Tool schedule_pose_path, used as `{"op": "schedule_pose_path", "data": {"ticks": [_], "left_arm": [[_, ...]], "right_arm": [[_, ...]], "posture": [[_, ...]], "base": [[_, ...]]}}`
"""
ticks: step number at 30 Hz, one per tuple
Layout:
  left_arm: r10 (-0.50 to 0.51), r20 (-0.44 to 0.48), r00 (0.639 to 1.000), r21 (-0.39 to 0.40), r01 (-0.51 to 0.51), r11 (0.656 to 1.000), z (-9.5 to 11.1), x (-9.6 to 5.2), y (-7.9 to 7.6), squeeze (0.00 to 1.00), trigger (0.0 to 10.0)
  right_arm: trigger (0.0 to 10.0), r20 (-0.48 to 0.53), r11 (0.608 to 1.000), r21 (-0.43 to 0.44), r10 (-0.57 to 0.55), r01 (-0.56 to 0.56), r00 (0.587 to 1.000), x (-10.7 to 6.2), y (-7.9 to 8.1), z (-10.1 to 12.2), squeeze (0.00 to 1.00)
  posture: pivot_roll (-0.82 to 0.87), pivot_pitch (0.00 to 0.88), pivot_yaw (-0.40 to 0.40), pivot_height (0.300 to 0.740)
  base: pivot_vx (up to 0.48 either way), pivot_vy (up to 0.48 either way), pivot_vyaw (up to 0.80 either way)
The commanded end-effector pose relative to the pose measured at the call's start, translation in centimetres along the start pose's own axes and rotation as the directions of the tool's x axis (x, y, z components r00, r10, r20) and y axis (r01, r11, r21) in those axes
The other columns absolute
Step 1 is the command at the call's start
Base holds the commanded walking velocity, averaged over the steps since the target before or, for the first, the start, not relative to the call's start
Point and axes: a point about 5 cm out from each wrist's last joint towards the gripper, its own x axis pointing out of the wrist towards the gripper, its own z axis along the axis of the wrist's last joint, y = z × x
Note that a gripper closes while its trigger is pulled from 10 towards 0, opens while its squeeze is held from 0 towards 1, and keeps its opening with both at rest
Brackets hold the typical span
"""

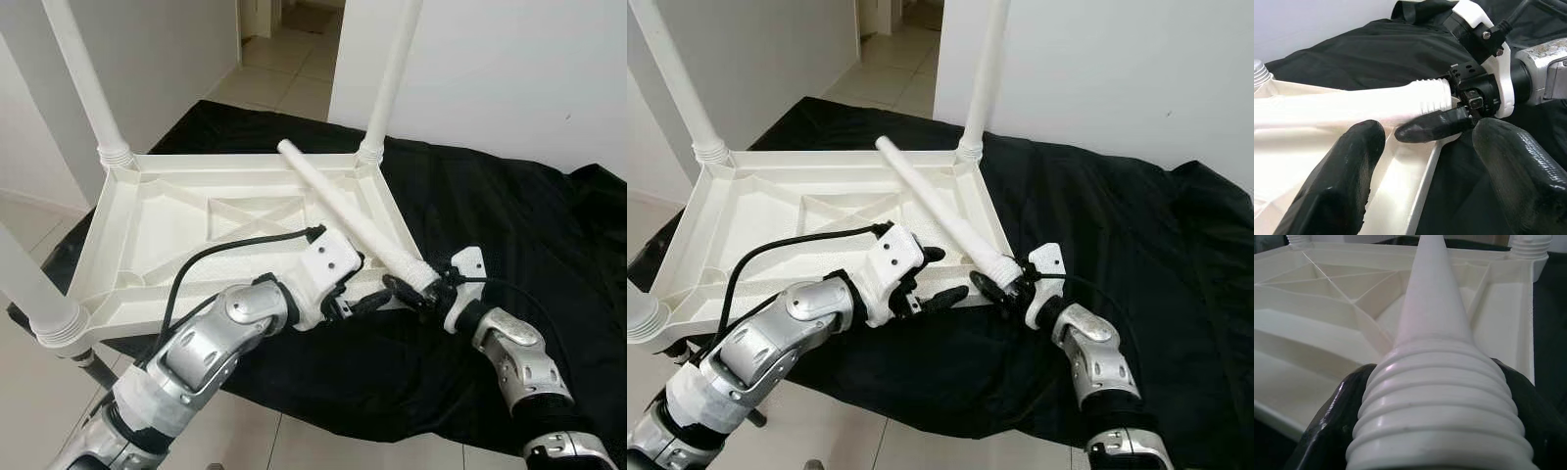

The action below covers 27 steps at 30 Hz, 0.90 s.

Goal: Building children table

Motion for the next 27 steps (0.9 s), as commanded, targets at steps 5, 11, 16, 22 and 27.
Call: {"op": "schedule_pose_path", "data": {"ticks": [5,11,16,22,27], "left_arm": [[-0.011,-0.017,1.000,0.017,0.011,1.000,-0.1,-0.2,0.9,0.00,10.0],[0.129,-0.040,0.991,0.027,-0.128,0.991,0.0,-0.3,3.1,0.00,10.0],[0.192,-0.034,0.981,0.029,-0.191,0.981,0.2,-0.2,4.2,0.00,10.0],[0.337,-0.029,0.941,0.049,-0.335,0.941,0.6,-0.2,7.3,0.00,10.0],[0.371,0.001,0.929,0.038,-0.371,0.928,1.2,0.1,8.3,0.00,10.0]], "right_arm": [[10.0,0.076,0.994,-0.051,-0.094,0.098,0.993,0.8,0.1,1.3,0.00],[10.0,0.151,0.990,-0.070,-0.112,0.123,0.982,2.0,1.9,1.9,0.00],[10.0,0.156,0.988,-0.066,-0.125,0.136,0.980,2.4,2.4,1.9,0.00],[10.0,0.148,0.988,-0.104,-0.102,0.118,0.984,3.4,2.7,2.2,0.00],[10.0,0.179,0.990,-0.076,-0.102,0.118,0.979,3.9,2.5,2.8,0.00]], "posture": [[-0.02,0.000,-0.059,0.740],[-0.03,0.000,-0.055,0.740],[-0.03,0.000,-0.054,0.740],[-0.03,0.000,-0.044,0.740],[-0.04,0.000,-0.040,0.740]], "base": [[0.000,0.000,0.00],[0.000,0.000,0.00],[0.000,0.000,0.00],[0.000,0.000,0.00],[0.000,0.000,0.00]]}}
